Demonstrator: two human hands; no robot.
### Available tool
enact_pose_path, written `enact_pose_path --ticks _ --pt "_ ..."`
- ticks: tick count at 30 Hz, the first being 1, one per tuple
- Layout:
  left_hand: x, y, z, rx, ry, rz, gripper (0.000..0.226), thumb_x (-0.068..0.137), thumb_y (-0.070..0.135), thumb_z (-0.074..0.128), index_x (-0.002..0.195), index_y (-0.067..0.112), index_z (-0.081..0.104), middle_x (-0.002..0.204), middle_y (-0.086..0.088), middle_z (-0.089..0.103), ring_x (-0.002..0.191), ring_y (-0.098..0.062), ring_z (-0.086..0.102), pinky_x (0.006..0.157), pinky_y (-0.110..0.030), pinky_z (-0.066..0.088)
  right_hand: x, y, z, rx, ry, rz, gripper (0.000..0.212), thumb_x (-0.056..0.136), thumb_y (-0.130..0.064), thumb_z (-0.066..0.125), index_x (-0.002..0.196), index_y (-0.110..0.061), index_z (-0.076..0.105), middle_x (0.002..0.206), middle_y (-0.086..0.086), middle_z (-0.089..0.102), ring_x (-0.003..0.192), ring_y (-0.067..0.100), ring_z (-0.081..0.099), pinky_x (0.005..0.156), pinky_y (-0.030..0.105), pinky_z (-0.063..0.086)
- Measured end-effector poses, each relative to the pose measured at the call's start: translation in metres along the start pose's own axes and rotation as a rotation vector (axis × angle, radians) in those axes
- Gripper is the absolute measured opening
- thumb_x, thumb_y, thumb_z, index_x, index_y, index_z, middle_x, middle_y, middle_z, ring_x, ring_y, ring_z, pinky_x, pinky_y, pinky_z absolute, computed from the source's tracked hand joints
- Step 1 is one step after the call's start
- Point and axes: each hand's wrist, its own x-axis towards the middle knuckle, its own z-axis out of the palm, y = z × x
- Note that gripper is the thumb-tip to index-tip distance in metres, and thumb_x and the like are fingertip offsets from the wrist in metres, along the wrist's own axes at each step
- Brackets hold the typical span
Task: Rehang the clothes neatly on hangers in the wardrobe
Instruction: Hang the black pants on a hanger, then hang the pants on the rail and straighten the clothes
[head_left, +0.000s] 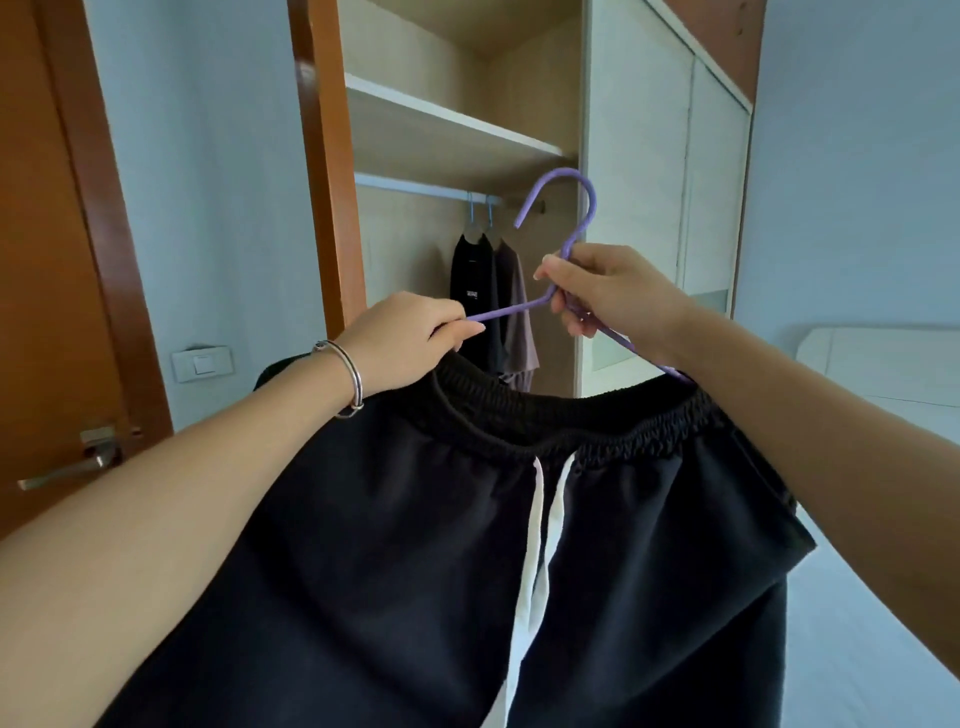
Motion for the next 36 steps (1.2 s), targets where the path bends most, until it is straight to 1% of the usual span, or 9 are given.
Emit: enact_pose_path --ticks 3,7,13,17,20,23,26,31,36 --pt "0.026 -0.017 0.035 -0.032 0.072 0.051 0.038 0.094 0.034 0.042 0.066 0.013 0.056 0.053 0.007 0.042 0.052 -0.019 0.044 0.049 -0.027 0.029 0.013 0.029 -0.019 -0.255 -0.009 0.008 0.033 0.095 -0.034 0.045 0.100 -0.007 0.062 0.082 0.009 0.065 0.067 0.013 0.060 0.070 0.022 0.049" --pt "0.064 -0.043 0.083 -0.092 0.135 0.070 0.037 0.095 0.032 0.043 0.069 0.009 0.054 0.051 0.009 0.039 0.048 -0.012 0.039 0.054 -0.032 0.032 0.016 0.093 -0.054 -0.462 0.066 0.226 0.043 0.087 -0.052 0.048 0.119 -0.023 0.055 0.095 0.000 0.067 0.090 0.015 0.058 0.079 0.024 0.040" --pt "0.117 -0.077 0.153 -0.259 0.168 0.058 0.033 0.095 0.031 0.043 0.073 0.011 0.056 0.052 0.006 0.042 0.050 -0.014 0.040 0.052 -0.027 0.028 0.026 0.140 -0.062 -0.657 0.082 0.291 0.040 0.091 -0.049 0.043 0.101 -0.021 0.069 0.074 0.005 0.059 0.062 0.011 0.047 0.059 0.021 0.033" --pt "0.160 -0.101 0.178 -0.334 0.196 0.081 0.034 0.096 0.030 0.043 0.082 0.006 0.062 0.059 0.005 0.048 0.055 -0.013 0.044 0.059 -0.023 0.029 0.049 0.151 -0.075 -0.664 0.137 0.337 0.034 0.089 -0.054 0.043 0.108 -0.032 0.061 0.097 -0.002 0.063 0.088 0.013 0.054 0.077 0.021 0.041" --pt "0.189 -0.119 0.192 -0.404 0.207 0.074 0.034 0.096 0.030 0.043 0.085 0.004 0.063 0.070 -0.002 0.055 0.065 -0.019 0.050 0.063 -0.027 0.033 0.063 0.155 -0.084 -0.661 0.127 0.458 0.042 0.084 -0.061 0.044 0.118 -0.038 0.053 0.111 -0.001 0.060 0.104 0.019 0.055 0.097 0.034 0.041" --pt "0.212 -0.136 0.208 -0.466 0.215 0.051 0.034 0.095 0.030 0.043 0.087 0.005 0.063 0.075 -0.005 0.056 0.069 -0.021 0.051 0.064 -0.029 0.037 0.077 0.163 -0.078 -0.815 0.129 0.443 0.036 0.090 -0.050 0.045 0.083 -0.019 0.061 0.084 0.006 0.062 0.083 0.023 0.056 0.072 0.031 0.042" --pt "0.232 -0.148 0.221 -0.487 0.216 0.003 0.033 0.095 0.032 0.042 0.087 0.008 0.063 0.078 -0.005 0.059 0.074 -0.023 0.056 0.070 -0.036 0.044 0.095 0.173 -0.065 -0.873 0.274 0.368 0.037 0.088 -0.046 0.051 0.059 -0.023 0.048 0.062 -0.001 0.051 0.063 0.017 0.048 0.056 0.027 0.035" --pt "0.261 -0.169 0.229 -0.449 0.280 -0.071 0.034 0.096 0.033 0.040 0.091 0.009 0.064 0.079 -0.007 0.064 0.080 -0.029 0.061 0.073 -0.039 0.046 0.136 0.176 -0.057 -1.006 0.459 0.275 0.035 0.085 -0.055 0.050 0.066 -0.026 0.053 0.066 -0.007 0.057 0.068 0.016 0.052 0.056 0.028 0.036" --pt "0.306 -0.193 0.229 -0.422 0.242 -0.287 0.028 0.093 0.020 0.045 0.111 0.003 0.058 0.124 -0.017 0.054 0.113 -0.035 0.051 0.093 -0.042 0.044 0.204 0.178 -0.047 -1.048 0.530 0.229 0.035 0.084 -0.060 0.046 0.086 -0.029 0.061 0.075 -0.006 0.058 0.078 0.020 0.053 0.064 0.029 0.036"
